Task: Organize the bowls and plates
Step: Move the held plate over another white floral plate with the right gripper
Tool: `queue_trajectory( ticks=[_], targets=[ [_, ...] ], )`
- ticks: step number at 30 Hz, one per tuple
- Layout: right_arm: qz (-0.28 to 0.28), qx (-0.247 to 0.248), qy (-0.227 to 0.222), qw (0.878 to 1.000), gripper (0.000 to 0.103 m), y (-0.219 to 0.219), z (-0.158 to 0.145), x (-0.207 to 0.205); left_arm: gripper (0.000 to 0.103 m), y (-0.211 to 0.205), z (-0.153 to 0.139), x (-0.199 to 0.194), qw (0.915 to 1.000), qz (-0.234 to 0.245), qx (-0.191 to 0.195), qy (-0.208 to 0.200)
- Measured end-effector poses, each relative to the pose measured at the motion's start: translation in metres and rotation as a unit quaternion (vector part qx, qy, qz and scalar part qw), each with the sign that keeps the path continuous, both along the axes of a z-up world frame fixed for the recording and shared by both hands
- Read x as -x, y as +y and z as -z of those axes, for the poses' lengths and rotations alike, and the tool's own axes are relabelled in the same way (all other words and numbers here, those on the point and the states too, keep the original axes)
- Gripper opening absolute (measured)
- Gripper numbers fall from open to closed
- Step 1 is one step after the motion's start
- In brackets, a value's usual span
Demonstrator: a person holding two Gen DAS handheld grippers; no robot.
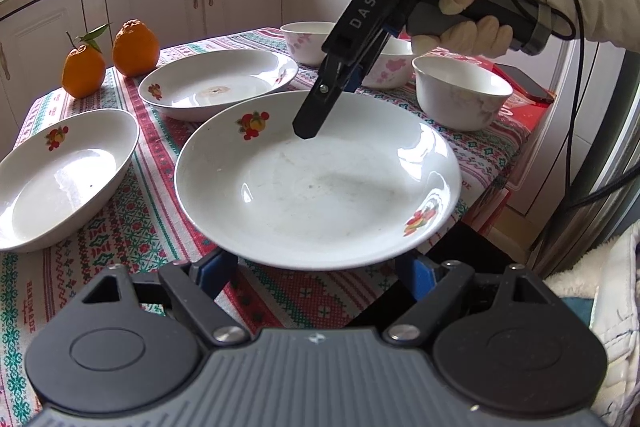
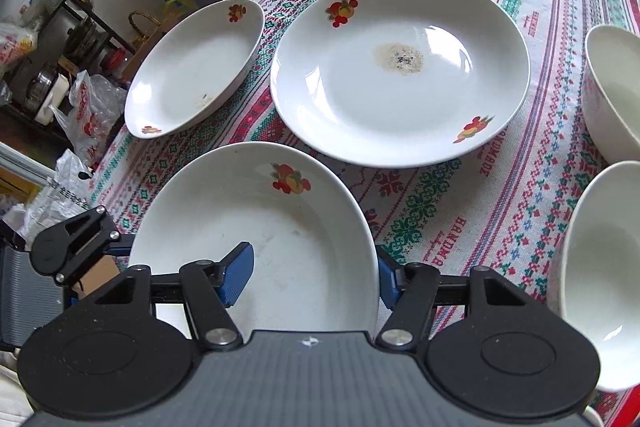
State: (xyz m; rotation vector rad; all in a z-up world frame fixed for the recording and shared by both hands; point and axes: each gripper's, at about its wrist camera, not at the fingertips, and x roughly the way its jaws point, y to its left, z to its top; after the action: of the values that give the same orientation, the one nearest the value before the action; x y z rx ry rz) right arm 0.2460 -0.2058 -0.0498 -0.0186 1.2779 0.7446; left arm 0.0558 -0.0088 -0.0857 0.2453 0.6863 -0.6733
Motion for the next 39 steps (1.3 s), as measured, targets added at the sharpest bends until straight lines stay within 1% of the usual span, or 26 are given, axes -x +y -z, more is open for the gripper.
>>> queue_trajectory(
  ticks=[8,21,28,39],
  targets=[
    [-0.001,-0.02,0.023,1.0,0.069,-0.001,0.002,-0.007,0.086,0.002,-0.001,-0.001,1.0,0.003,-0.002,0.002],
    [0.007,-0.029,0.029,0.999,0.07,-0.003,0.002,0.001,0.086,0.005,-0.002,-0.003,0.9999,0.007,-0.01,0.006],
    [0.005,-0.03,0.027,0.999,0.07,0.003,0.0,0.003,0.086,0.012,-0.005,-0.002,0.9999,0.005,-0.006,0.008],
    [0.0,-0.032,0.011,0.999,0.07,0.01,-0.012,0.004,0.085,0.02,-0.014,0.0,1.0,0.002,-0.004,-0.004]
  ],
)
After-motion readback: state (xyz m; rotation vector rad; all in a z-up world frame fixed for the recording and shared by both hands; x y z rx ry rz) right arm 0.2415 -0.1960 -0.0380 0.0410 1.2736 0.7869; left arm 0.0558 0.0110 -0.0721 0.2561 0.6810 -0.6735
